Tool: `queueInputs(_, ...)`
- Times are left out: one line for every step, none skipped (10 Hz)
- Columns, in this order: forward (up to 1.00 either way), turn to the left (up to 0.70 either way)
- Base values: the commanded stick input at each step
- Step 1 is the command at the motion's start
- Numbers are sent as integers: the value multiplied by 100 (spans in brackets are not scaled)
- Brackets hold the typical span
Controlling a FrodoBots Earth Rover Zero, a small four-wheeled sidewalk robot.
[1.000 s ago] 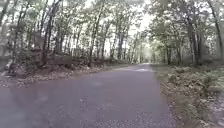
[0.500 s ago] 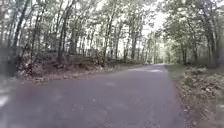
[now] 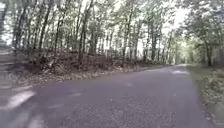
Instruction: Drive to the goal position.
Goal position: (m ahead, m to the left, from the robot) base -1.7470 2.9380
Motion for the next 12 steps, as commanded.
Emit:
queueInputs(0,70)
queueInputs(0,70)
queueInputs(0,70)
queueInputs(0,70)
queueInputs(0,70)
queueInputs(0,70)
queueInputs(0,70)
queueInputs(0,70)
queueInputs(0,70)
queueInputs(0,70)
queueInputs(0,70)
queueInputs(0,70)
